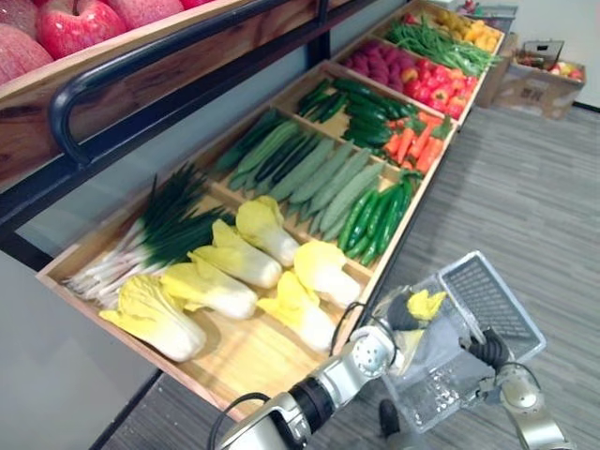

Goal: Pick vegetable in the basket

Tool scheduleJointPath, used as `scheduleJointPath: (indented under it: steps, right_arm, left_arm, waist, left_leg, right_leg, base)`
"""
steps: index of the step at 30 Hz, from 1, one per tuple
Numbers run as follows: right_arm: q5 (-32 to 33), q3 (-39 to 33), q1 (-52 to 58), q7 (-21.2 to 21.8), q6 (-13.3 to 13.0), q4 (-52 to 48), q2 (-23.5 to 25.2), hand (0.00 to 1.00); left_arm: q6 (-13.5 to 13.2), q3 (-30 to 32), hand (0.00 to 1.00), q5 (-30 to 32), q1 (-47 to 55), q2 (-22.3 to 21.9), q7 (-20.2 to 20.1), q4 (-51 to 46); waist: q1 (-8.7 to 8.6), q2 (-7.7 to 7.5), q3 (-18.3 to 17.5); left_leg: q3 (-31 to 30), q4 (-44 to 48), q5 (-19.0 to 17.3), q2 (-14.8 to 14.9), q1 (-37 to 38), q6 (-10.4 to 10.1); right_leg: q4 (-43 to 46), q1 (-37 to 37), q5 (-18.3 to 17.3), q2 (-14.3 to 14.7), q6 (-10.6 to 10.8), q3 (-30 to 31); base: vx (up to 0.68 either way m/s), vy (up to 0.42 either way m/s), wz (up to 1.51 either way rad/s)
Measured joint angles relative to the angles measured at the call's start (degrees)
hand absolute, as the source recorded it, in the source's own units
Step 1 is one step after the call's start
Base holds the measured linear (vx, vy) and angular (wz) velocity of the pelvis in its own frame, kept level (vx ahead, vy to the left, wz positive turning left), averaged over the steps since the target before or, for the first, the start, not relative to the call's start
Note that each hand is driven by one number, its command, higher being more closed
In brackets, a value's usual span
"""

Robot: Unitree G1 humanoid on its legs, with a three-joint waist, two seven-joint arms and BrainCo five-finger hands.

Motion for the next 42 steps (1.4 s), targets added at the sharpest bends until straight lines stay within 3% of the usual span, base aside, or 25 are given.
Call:
scheduleJointPath:
  steps: [10,17,28,29,42]
  right_arm:
    - [1.39,1.49,-0.50,-1.92,-0.60,0.74,0.49,1.00]
    - [1.42,1.54,-1.66,-2.28,-0.76,2.01,0.49,1.00]
    - [1.41,2.23,-2.34,-2.38,-0.78,2.17,1.23,1.00]
    - [1.41,2.21,-2.56,-2.41,-0.78,2.18,1.61,1.00]
    - [1.40,2.71,-3.21,-2.21,-0.77,2.18,1.73,1.00]
  left_arm:
    - [-0.03,-0.31,1.00,-0.01,-1.88,-0.01,0.52,2.89]
    - [-0.06,-1.29,1.00,-0.25,-2.03,-0.01,0.39,3.44]
    - [-0.94,-9.83,1.00,-1.41,-3.08,-3.18,-2.57,3.60]
    - [-1.40,-10.16,0.00,-1.41,-3.66,-3.62,-3.00,3.58]
    - [-1.73,-14.01,0.00,-1.27,-4.81,-4.42,-5.99,1.26]
  waist:
    - [-0.09,-1.60,1.05]
    - [-0.36,-1.65,1.29]
    - [-0.83,-1.76,1.35]
    - [-0.83,-1.77,1.36]
    - [-0.92,-1.78,1.41]
  left_leg:
    - [0.28,-0.71,0.03,-0.10,0.43,0.01]
    - [0.39,-0.81,0.04,-0.16,0.05,0.01]
    - [0.39,0.31,-0.07,-0.11,-1.04,0.17]
    - [0.55,0.33,-0.06,-0.09,-1.28,0.17]
    - [0.57,0.67,-0.07,0.10,-1.21,0.17]
  right_leg:
    - [-0.03,-0.23,0.01,0.04,0.01,-0.04]
    - [-0.02,-0.72,0.04,0.01,0.02,-0.06]
    - [0.02,-1.43,0.43,-0.14,0.00,0.78]
    - [0.02,-1.80,0.55,-0.08,0.01,1.08]
    - [0.78,-2.08,0.51,0.18,0.06,1.47]
  base:
    - [0.00,0.000,0.00]
    - [0.00,0.000,0.00]
    - [0.00,-0.002,0.00]
    - [-0.02,-0.031,-0.07]
    - [0.00,-0.015,-0.01]
